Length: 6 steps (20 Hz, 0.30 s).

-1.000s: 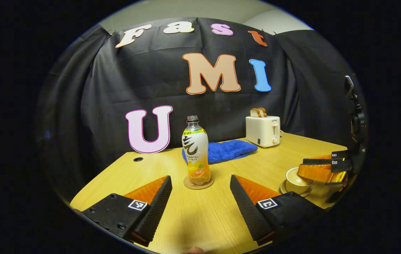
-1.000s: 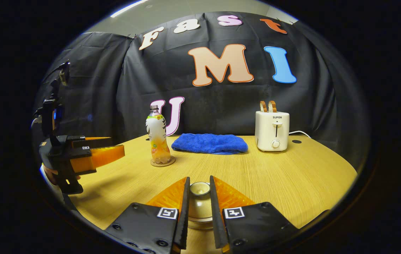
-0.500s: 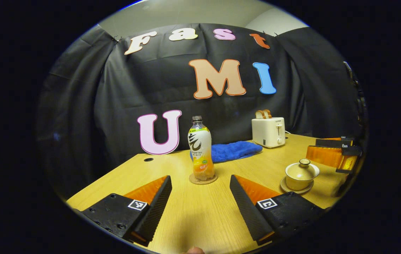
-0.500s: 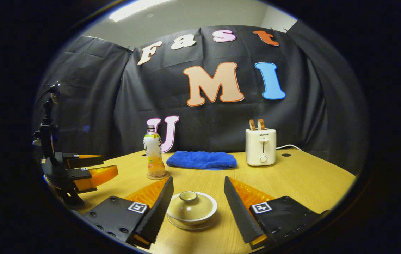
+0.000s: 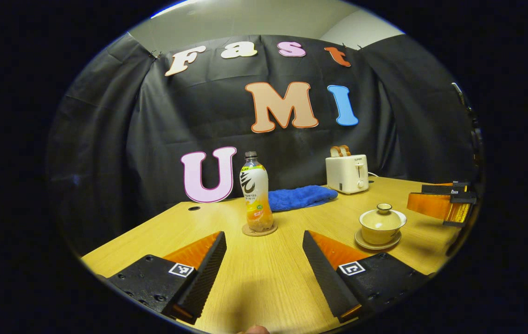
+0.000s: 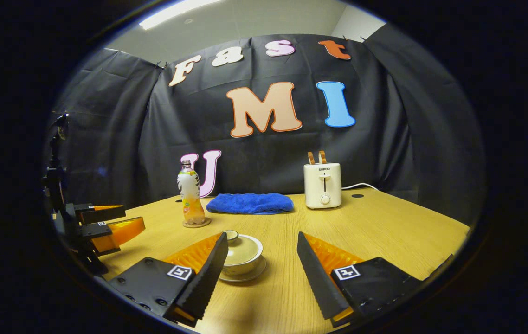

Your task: Open the teacup lid with one hand, grasp the water bottle and pour water into the teacup with the other hand; after pouring, place the water bottle on the coaster and then close the teacup lid.

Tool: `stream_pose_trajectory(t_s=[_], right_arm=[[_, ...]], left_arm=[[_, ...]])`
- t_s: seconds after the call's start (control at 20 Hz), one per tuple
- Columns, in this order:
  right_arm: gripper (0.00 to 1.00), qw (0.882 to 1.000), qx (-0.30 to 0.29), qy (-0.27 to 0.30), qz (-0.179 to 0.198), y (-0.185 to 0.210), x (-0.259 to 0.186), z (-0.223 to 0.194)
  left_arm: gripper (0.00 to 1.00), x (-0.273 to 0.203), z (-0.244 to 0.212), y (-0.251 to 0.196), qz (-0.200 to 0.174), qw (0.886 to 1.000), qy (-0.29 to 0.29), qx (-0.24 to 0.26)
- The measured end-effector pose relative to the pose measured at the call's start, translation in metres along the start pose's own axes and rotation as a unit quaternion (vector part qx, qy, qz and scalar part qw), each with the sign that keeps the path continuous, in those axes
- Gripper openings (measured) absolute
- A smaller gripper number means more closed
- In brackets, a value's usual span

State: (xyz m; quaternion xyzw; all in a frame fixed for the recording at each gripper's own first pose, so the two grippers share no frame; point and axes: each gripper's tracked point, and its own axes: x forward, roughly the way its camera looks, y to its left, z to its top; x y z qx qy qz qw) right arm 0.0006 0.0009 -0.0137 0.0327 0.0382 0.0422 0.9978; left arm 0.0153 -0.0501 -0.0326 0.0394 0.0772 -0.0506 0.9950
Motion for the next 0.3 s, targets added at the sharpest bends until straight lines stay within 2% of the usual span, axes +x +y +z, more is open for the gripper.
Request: stream_pose_trajectory(t_s=[0.3], right_arm=[[0.94, 0.999, -0.027, -0.018, -0.012, 0.0020, -0.0038, 0.0034]], left_arm=[[0.96, -0.0008, 0.0004, 0.0097, 0.022, 1.000, -0.003, -0.016]])
